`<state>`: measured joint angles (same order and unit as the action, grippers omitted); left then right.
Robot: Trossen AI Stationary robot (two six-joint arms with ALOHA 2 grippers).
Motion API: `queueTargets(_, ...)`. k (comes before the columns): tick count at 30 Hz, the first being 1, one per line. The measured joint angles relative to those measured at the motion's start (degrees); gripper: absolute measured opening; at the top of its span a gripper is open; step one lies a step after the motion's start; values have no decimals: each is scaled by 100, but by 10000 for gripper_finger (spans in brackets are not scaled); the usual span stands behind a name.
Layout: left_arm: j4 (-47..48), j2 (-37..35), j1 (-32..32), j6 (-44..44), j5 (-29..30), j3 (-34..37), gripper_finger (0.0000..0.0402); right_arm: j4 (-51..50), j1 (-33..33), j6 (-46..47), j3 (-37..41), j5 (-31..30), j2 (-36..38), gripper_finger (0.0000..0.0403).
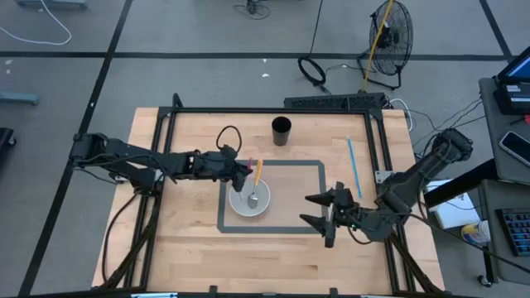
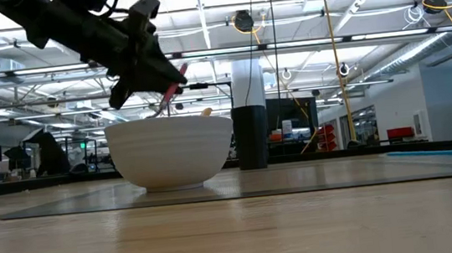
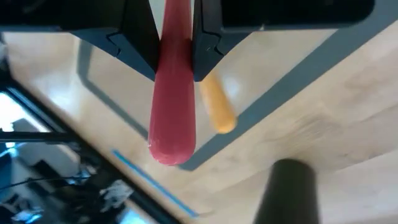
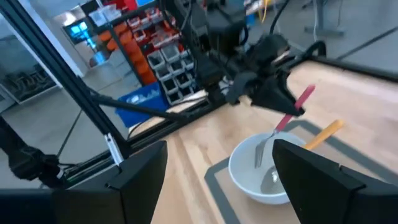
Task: Pick & Place Utensil
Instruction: Put the pink fork into the white bowl on the light brown mat, then put the black cup on the light brown mat to the right of the white bowl
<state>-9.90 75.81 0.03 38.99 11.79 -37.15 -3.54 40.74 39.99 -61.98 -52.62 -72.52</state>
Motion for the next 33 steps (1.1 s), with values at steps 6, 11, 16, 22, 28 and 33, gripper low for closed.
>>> queueTargets(6,169,26,4,393,36,2,75,-2,117,-66,0,-214,21,286)
queueTargets(11,207,294,6,717,60,15,79,2,117,-64,0,-225,21,286)
queueTargets(16,-135,578,-15,863,39,7,72,17,141,-29,-1,-219,21,286)
queueTargets(22,-210,640,-11,936,66,-2,99,22,144,-18,-2,-151,21,286)
queueTargets(28,-222,645,-11,873,73,0,108,25,144,-20,-2,-151,21,286)
queueTargets(33,-230,645,-11,764,75,0,110,25,144,-20,-2,-151,21,286)
